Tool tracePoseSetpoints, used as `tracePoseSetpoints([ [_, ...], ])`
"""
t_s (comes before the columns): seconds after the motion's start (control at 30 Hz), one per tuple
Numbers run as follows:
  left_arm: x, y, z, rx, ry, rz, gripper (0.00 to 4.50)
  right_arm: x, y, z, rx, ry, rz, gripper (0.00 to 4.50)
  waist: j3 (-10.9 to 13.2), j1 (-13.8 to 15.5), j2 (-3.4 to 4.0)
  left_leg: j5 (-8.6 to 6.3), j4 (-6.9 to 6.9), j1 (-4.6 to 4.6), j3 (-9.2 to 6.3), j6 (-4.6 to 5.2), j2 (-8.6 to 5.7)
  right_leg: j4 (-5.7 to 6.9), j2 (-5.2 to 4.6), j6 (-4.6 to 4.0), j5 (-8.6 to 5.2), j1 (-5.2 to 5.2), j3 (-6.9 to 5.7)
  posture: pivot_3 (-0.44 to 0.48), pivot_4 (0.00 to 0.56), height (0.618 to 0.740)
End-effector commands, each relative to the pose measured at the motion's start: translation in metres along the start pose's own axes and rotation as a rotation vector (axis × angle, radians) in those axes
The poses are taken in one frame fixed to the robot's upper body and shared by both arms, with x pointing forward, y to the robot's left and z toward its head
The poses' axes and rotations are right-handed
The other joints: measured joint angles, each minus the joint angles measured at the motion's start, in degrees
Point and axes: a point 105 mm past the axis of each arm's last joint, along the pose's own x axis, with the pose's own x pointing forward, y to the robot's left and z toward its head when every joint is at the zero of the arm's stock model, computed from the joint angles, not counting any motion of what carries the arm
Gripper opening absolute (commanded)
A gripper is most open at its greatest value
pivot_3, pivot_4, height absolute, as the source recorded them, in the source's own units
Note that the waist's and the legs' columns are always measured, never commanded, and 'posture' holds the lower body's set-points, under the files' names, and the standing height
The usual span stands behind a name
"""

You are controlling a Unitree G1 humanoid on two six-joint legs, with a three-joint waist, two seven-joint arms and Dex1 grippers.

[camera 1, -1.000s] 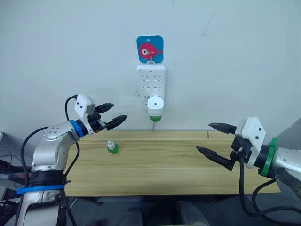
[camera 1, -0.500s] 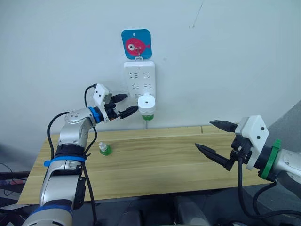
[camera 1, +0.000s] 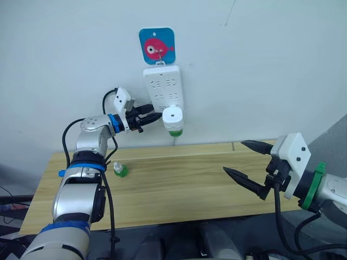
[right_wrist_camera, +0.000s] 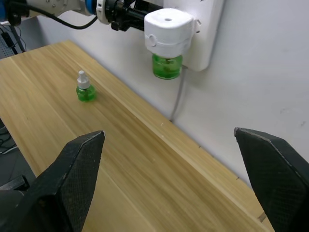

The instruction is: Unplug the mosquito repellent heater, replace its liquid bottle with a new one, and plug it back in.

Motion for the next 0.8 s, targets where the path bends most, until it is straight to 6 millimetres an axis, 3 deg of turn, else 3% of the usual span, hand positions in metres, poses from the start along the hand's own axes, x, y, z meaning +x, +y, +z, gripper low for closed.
tracePoseSetpoints([
  [0.03, 0.005, 0.002, 0.016, 0.062, -0.02, -0.014, 1.64, -0.003, 0.004, 0.008, -0.03, -0.023, 0.007, 4.5, 0.0, 0.08, 0.0, -0.01, 0.02, -0.08, -0.14, 0.01, 0.0, 0.02, -0.02, -0.11, 0.07, -0.02, -0.03, -0.277, 0.168, 0.74],
  [0.27, 0.012, -0.005, 0.024, 0.095, -0.035, -0.076, 1.64, -0.005, 0.007, 0.006, -0.015, -0.016, 0.018, 4.5, 0.01, 0.07, 0.01, -0.02, 0.04, -0.5, -0.53, 0.04, -0.06, -0.01, -0.01, -0.11, 0.07, -0.24, -0.24, -0.288, 0.16, 0.74],
  [0.47, -0.002, 0.004, 0.025, 0.068, -0.058, -0.032, 1.64, -0.005, 0.009, 0.006, -0.009, -0.016, 0.026, 4.5, 0.01, -0.06, 0.01, -0.02, 0.1, -0.52, -0.53, 0.04, -0.07, -0.02, 0.0, -0.1, 0.06, -0.24, -0.24, -0.288, 0.16, 0.74],
  [0.63, -0.009, 0.01, 0.024, 0.1, -0.049, 0.027, 3.07, -0.005, 0.009, 0.008, -0.013, -0.021, 0.031, 4.5, 0.01, -0.42, 0.01, -0.01, 0.15, -0.51, -0.56, 0.03, -0.06, 0.06, 0.01, -0.11, 0.06, -0.23, -0.25, -0.287, 0.157, 0.74],
  [0.8, -0.017, 0.011, 0.018, 0.106, -0.033, 0.075, 3.07, -0.005, 0.01, 0.009, -0.015, -0.024, 0.035, 4.5, 0.03, -1.56, 0.03, -0.01, 0.62, -0.51, -0.53, 0.03, 0.04, 0.27, 0.07, 0.16, -0.1, -0.15, -0.16, -0.286, 0.16, 0.74],
])
